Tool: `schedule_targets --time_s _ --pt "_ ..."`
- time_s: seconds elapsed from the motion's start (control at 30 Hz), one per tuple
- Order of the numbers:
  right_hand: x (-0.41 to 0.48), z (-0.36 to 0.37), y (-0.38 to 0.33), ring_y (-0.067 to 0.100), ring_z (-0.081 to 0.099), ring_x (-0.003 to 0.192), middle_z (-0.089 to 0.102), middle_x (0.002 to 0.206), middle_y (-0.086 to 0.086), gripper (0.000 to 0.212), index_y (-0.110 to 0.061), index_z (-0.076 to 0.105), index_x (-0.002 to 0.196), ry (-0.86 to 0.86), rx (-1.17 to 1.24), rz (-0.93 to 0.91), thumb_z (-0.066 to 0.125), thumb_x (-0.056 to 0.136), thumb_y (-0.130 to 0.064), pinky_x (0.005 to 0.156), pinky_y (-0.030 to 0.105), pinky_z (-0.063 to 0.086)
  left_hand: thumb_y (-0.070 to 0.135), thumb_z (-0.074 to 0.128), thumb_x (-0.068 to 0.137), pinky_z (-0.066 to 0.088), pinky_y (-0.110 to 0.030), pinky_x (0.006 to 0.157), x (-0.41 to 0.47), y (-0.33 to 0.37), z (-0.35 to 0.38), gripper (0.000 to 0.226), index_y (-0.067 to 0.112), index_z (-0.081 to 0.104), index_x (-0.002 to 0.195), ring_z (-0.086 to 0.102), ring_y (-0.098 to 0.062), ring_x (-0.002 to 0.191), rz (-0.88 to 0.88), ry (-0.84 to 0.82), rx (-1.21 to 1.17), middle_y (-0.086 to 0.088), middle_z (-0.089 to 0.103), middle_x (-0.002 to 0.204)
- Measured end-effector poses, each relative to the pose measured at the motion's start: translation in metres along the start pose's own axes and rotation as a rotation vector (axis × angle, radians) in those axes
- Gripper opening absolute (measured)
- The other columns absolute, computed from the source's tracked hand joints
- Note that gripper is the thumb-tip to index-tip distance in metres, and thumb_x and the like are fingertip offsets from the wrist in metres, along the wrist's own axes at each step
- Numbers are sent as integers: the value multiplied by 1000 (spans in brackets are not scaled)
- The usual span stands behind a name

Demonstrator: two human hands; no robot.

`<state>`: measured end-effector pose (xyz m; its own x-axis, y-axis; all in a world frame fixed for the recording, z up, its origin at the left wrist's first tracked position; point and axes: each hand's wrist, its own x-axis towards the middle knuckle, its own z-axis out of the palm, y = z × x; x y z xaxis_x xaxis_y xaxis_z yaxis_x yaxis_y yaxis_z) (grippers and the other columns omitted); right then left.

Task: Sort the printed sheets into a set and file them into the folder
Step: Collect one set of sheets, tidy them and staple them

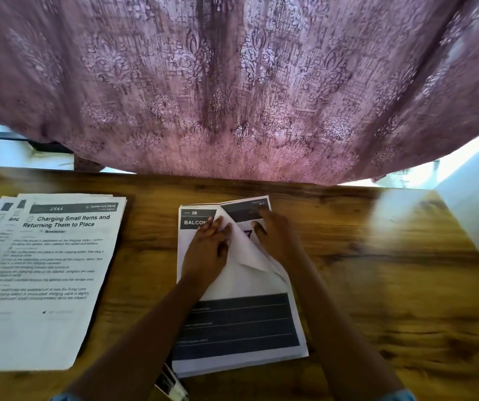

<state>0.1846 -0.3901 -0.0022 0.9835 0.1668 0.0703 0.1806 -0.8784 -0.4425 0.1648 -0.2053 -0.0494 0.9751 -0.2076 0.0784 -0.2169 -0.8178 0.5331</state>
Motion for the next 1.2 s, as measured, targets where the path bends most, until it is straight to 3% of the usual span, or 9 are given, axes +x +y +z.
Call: schedule_targets --time_s 0.13,0.23,0.37,0.53,0.6,0.7,0.8,0.9,1.2 --pt "12 7 20 25 41 134 40 148 9 60 -13 28 146 -102 -183 19 50 96 -37 114 43 24 29 38 103 0 -24 114 0 3 -1 48 23 26 149 9 -16 148 9 2 51 2 18 159" --pt "1 8 16 22 58 115 57 133 5 56 -19 38 141 19 -164 -61 57 92 -38 104 35 40 28 40 102 4 -26 117 1 1 -1 47 22 30 148 11 -16 148 14 9 24 1 21 158" --pt "-18 2 -17 24 58 112 54 134 7 69 -18 34 143 196 251 232 66 86 -41 90 30 49 35 40 101 16 -32 117 -4 6 -5 48 24 32 148 21 -19 146 -16 71 -170 0 27 156" --pt "-36 6 -36 16 47 128 49 143 0 81 -17 6 152 -228 186 -206 55 92 -41 108 26 30 68 34 90 41 -31 105 -12 14 -14 61 48 14 145 38 -15 138 8 194 -763 2 31 155" --pt "-38 10 -34 15 52 124 55 136 1 62 -16 28 148 -346 228 -184 52 95 -37 111 30 34 51 40 95 34 -30 109 -9 12 -15 53 45 20 143 30 -16 141 18 197 -576 2 25 157" --pt "-24 6 -26 18 63 104 65 119 7 35 -14 54 129 -131 404 -14 54 96 -23 84 13 48 23 48 98 27 -45 117 -1 1 -2 46 24 41 143 18 -23 147 49 119 -106 -3 23 158" --pt "4 3 0 25 56 119 56 133 11 45 -12 46 136 44 64 34 56 94 -28 98 30 46 25 43 101 15 -38 120 3 0 1 49 23 31 148 8 -18 148 -28 0 -11 2 18 159" --pt "14 9 16 28 41 133 40 148 12 63 -10 27 146 -95 -197 3 52 95 -37 112 42 26 27 41 102 8 -30 116 2 3 -1 49 23 28 150 8 -17 148 -32 14 6 2 17 159" --pt "-17 -1 -24 23 59 111 55 134 5 67 -17 30 145 201 359 185 60 90 -40 91 35 51 39 35 102 21 -36 117 -6 10 -8 49 24 30 148 19 -16 146 -62 58 -193 1 27 156"
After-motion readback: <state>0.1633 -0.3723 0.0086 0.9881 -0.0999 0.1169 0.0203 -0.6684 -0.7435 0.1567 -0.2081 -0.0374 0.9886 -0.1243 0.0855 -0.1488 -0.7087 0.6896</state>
